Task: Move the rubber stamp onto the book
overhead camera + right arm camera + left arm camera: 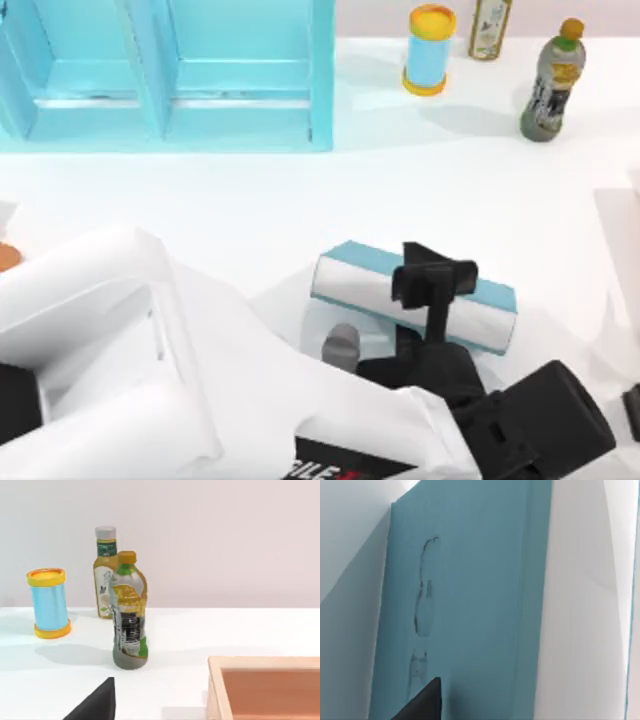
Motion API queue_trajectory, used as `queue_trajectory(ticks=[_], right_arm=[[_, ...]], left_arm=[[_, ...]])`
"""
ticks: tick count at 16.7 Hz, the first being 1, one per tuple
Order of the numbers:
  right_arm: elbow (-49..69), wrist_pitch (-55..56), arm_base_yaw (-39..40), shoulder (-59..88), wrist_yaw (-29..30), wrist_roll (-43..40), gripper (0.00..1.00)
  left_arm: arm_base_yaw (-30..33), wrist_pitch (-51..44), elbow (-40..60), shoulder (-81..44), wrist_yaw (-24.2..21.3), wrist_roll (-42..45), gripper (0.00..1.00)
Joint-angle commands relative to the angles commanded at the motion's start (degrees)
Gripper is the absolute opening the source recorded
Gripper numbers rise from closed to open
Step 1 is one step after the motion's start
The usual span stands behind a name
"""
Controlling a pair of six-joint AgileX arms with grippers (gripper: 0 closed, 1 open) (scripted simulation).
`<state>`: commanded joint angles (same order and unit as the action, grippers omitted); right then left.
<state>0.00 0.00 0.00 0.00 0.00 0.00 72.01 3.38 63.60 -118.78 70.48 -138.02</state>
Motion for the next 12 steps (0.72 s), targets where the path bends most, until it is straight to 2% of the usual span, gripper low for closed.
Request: queue_trajectory(ticks=[7, 12], right_arm=[[0.0, 0.0, 0.0, 0.0, 0.0, 0.0, 1.00], [0.0, 0.0, 0.0, 0.0, 0.0, 0.0, 1.00]], left_arm=[[0.8, -2.0, 0.5, -0.5, 0.0, -1.9, 1.00], [6.0, -17.0, 4.3, -3.2, 0.0, -16.9, 1.00]])
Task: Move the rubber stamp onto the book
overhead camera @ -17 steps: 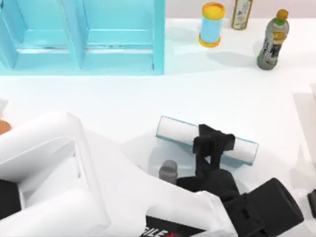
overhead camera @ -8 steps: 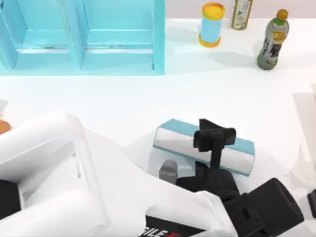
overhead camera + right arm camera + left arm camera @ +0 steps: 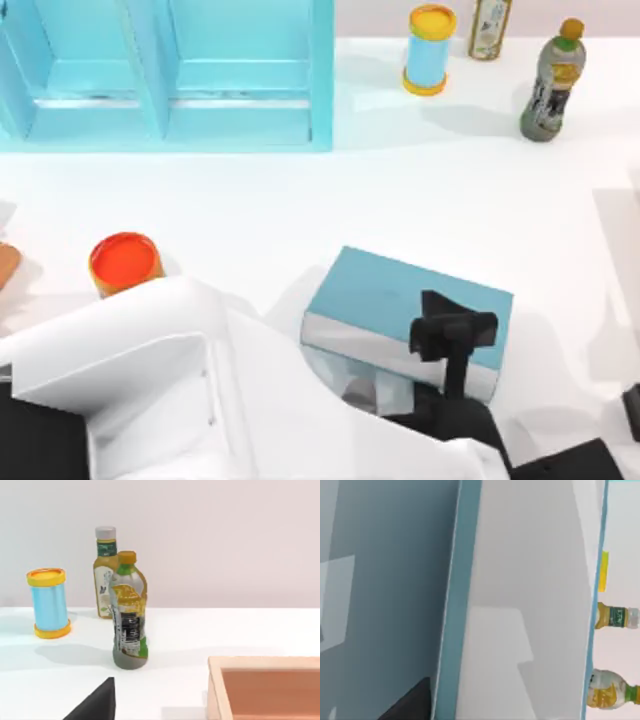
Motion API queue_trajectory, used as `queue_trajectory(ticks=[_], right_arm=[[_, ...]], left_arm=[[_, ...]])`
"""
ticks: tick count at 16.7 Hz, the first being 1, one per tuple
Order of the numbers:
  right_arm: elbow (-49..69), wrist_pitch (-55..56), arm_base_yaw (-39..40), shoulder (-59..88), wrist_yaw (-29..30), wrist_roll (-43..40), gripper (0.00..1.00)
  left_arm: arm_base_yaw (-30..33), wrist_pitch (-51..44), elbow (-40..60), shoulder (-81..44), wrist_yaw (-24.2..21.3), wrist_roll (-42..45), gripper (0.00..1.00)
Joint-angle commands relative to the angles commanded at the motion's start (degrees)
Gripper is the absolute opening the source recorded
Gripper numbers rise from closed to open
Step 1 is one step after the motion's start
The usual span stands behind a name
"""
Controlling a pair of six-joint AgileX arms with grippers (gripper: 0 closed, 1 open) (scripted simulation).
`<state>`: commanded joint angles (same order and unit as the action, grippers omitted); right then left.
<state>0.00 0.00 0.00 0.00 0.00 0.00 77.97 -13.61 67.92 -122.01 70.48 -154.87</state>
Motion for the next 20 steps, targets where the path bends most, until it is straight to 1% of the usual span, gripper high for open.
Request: queue_trajectory(ticks=[3, 8, 11, 13, 15, 20], right_arm=[[0.0, 0.0, 0.0, 0.0, 0.0, 0.0, 1.00], [0.0, 0.0, 0.0, 0.0, 0.0, 0.0, 1.00], [0.0, 0.0, 0.0, 0.0, 0.0, 0.0, 1.00], [0.0, 0.0, 0.0, 0.0, 0.0, 0.0, 1.00], [0.0, 0.0, 0.0, 0.0, 0.0, 0.0, 1.00], [0.0, 0.0, 0.0, 0.0, 0.0, 0.0, 1.00]], left_arm=[[4.1, -15.1, 3.4, -1.9, 0.0, -13.9, 1.00], [10.9, -43.1, 9.1, -4.5, 0.1, -38.4, 1.00], [14.2, -56.4, 11.9, -5.3, 0.2, -50.5, 1.00], [15.8, -62.5, 13.3, -5.7, 0.2, -56.3, 1.00], [16.8, -66.1, 14.2, -5.9, 0.2, -59.8, 1.00], [17.2, -67.2, 14.4, -6.0, 0.2, -60.9, 1.00]])
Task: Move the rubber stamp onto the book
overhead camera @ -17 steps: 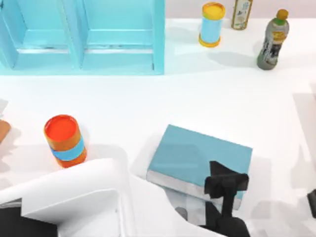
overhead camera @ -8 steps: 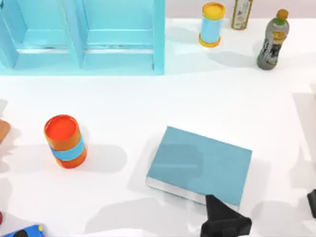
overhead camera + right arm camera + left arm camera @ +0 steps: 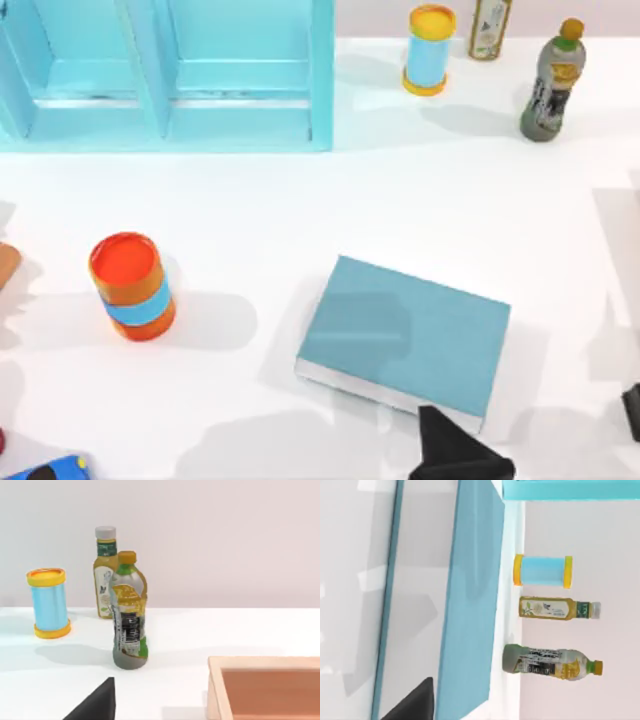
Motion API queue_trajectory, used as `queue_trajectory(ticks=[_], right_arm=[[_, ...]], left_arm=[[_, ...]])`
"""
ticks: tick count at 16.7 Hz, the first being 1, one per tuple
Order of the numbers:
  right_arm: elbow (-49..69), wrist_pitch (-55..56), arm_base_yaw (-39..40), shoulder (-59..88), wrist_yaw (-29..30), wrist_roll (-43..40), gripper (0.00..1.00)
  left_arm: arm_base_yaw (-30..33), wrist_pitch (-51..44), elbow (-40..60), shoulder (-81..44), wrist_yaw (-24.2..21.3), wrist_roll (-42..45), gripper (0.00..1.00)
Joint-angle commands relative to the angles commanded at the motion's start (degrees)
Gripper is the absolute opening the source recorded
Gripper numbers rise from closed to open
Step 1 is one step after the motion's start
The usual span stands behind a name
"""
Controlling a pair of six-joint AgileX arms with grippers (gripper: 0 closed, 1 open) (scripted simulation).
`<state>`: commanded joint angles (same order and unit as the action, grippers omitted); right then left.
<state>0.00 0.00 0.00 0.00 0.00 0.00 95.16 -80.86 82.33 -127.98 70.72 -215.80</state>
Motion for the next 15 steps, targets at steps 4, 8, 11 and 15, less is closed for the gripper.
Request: queue_trajectory(ticks=[4, 8, 11, 15], right_arm=[[0.0, 0.0, 0.0, 0.0, 0.0, 0.0, 1.00], [0.0, 0.0, 0.0, 0.0, 0.0, 0.0, 1.00], [0.0, 0.0, 0.0, 0.0, 0.0, 0.0, 1.00], [0.0, 0.0, 0.0, 0.0, 0.0, 0.0, 1.00]], left_arm=[[-1.2, 0.9, -0.6, 1.1, -0.4, 1.5, 1.00], [-6.8, 6.1, -4.4, 7.3, -3.2, 11.8, 1.00], [-14.0, 12.6, -9.3, 15.4, -7.0, 26.0, 1.00], [-26.1, 23.6, -18.0, 29.9, -14.0, 52.7, 1.00]])
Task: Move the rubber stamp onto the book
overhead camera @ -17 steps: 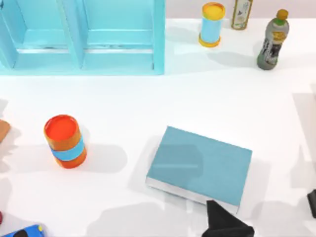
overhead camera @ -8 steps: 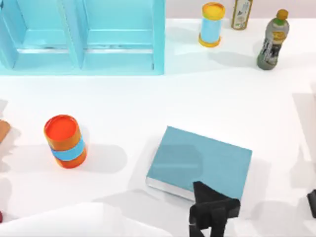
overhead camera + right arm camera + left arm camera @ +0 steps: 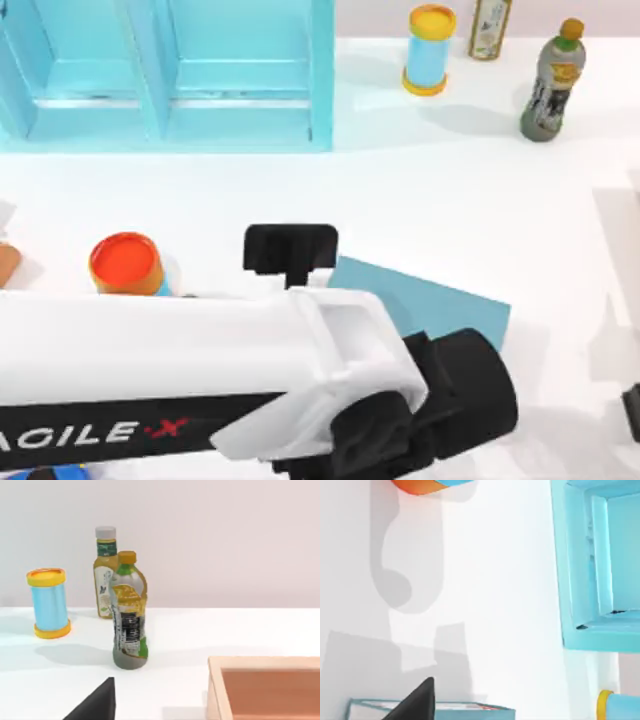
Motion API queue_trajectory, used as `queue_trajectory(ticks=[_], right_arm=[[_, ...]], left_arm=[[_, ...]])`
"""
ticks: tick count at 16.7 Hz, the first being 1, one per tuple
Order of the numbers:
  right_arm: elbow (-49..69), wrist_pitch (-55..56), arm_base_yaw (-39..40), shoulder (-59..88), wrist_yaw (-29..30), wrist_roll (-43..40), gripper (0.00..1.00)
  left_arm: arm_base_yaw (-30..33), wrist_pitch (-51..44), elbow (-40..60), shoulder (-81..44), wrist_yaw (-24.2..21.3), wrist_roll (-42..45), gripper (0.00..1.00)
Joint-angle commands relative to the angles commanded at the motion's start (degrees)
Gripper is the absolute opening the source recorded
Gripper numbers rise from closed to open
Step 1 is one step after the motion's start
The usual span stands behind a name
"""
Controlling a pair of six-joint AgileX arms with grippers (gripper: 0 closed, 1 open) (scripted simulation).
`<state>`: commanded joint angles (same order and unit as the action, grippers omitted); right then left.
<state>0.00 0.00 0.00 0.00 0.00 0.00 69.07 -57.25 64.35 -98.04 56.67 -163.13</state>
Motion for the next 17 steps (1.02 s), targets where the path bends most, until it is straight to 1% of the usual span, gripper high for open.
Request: queue_trajectory(ticks=[5, 11, 14, 17], right_arm=[[0.0, 0.0, 0.0, 0.0, 0.0, 0.0, 1.00], [0.0, 0.0, 0.0, 0.0, 0.0, 0.0, 1.00], [0.0, 0.0, 0.0, 0.0, 0.0, 0.0, 1.00], [0.0, 0.0, 0.0, 0.0, 0.0, 0.0, 1.00]], left_arm=[[-17.4, 15.5, -13.4, 22.4, -11.4, 41.1, 1.00], [-38.5, 33.6, -31.6, 51.6, -27.6, 92.2, 1.00], [-48.0, 41.3, -40.8, 65.4, -35.7, 115.0, 1.00], [-56.2, 47.7, -49.4, 77.7, -43.4, 134.3, 1.00]])
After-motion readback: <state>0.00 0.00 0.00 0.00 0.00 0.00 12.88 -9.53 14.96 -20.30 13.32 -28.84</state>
